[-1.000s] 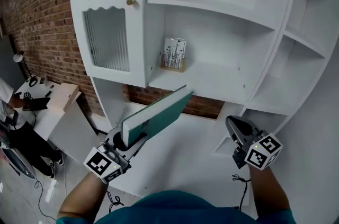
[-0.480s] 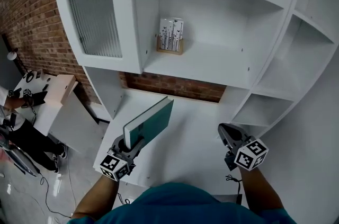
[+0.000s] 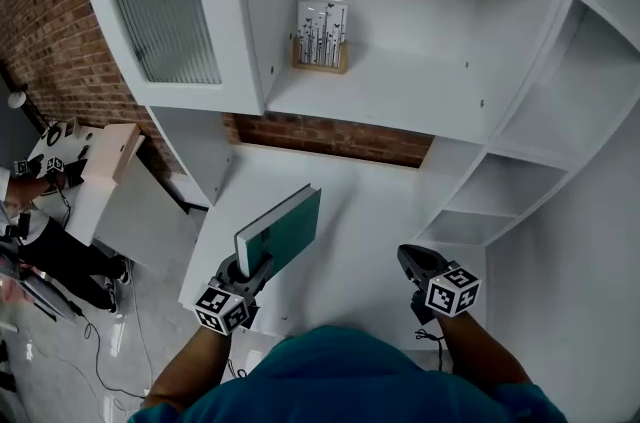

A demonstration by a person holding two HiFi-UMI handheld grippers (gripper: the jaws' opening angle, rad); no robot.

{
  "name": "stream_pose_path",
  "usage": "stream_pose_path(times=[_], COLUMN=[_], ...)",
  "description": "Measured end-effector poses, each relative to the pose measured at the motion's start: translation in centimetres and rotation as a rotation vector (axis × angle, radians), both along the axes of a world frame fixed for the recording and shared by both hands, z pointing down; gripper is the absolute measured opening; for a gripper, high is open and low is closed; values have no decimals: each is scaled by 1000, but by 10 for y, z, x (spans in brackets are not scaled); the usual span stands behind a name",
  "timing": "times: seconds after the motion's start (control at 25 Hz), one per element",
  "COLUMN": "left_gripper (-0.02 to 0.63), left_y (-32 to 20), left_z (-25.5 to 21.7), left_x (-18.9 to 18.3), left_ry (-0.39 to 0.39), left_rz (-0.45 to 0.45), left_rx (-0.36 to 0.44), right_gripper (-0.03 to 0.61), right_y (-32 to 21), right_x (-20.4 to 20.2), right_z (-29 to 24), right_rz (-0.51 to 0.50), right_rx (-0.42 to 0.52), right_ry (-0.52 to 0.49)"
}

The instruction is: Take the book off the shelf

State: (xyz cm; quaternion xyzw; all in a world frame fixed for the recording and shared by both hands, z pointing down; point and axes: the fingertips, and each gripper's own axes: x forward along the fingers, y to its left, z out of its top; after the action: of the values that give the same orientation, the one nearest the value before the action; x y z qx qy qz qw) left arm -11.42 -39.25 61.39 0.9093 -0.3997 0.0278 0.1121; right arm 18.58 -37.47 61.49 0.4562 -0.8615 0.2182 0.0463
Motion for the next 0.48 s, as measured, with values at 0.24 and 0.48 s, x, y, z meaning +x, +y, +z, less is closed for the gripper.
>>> stream_pose_path(times=[0.24,0.48], left_gripper=[164,164], left_y=[12,22], left_z=[27,38], left_x=[-9,-5], left_ry=[1,-18], left_rz=[-30,-22], left_rx=[-82,-113], right_gripper=[21,21], right_y=[16,28], right_x=[12,14], right_z=[63,92], right_rz=[63,54], right_rx=[-171,-232], right_ry=[-26,21])
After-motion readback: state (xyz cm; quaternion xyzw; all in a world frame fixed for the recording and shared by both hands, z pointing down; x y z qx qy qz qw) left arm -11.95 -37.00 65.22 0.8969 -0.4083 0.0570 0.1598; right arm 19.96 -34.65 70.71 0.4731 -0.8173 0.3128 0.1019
